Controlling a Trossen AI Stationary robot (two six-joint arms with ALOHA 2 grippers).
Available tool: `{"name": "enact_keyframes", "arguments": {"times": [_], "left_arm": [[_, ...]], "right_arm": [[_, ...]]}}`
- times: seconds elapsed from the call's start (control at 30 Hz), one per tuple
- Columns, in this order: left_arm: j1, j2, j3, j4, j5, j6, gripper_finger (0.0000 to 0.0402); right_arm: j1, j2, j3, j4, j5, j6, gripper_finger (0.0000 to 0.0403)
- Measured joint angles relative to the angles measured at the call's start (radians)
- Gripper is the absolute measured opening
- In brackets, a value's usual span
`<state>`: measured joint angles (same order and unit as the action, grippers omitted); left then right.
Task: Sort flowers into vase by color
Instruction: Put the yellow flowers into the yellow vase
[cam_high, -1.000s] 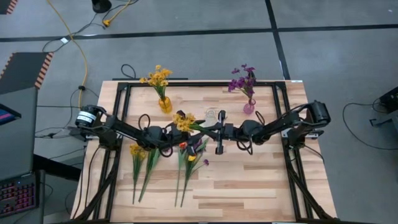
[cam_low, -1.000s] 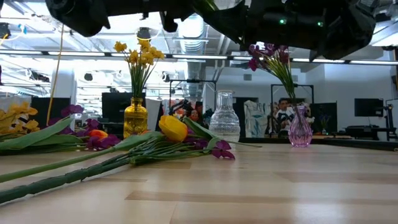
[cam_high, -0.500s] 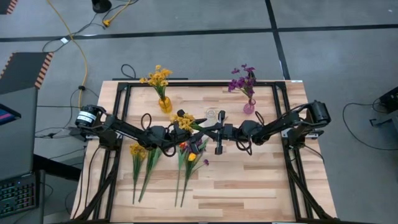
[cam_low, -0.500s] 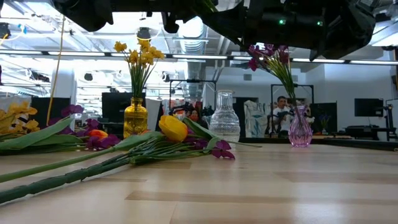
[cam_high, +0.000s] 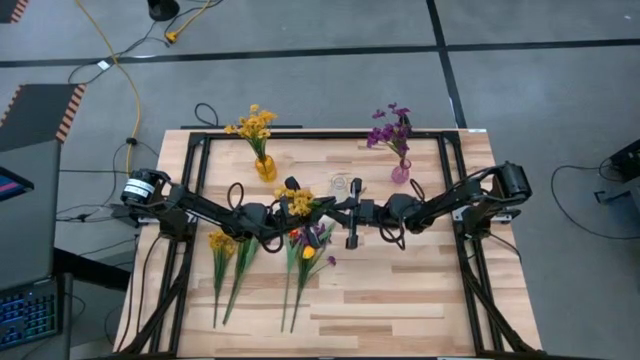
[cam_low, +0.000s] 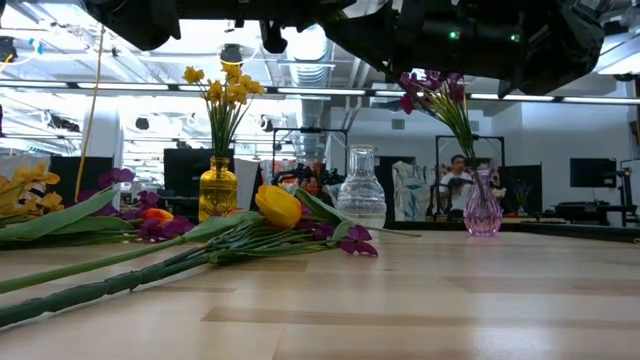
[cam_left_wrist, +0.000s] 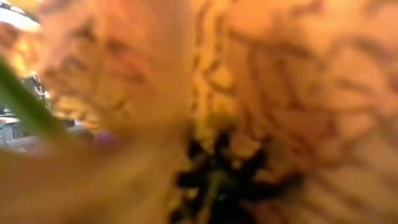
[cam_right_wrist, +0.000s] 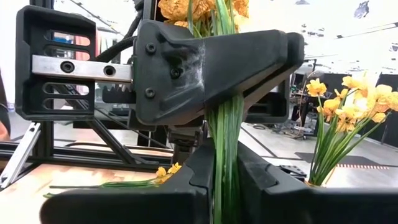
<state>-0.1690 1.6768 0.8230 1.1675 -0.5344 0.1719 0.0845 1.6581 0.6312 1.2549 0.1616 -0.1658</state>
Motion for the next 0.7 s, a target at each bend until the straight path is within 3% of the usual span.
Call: {"name": "enact_keyframes", "arguments": {"times": [0.17,0.43,0.57,0.7], "left_arm": [[0.0,0.0,0.0,0.0,-0.003,-0.016,0.0002],[-0.001,-0.03,0.0,-0.041,-0.086,0.031,0.0],[-0.001,-0.12,0.0,-0.2,-0.11,0.027,0.0],[-0.001,-0.238,0.0,-0.421,-0.119,0.003,0.0]], "right_arm": [[0.0,0.0,0.0,0.0,0.0,0.056,0.0101],[0.0,-0.003,0.0,-0.01,0.001,0.079,0.0213],[-0.002,-0.003,0.0,-0.03,0.001,0.079,0.0249],[-0.003,-0.003,0.0,-0.06,0.001,0.079,0.0255]]}}
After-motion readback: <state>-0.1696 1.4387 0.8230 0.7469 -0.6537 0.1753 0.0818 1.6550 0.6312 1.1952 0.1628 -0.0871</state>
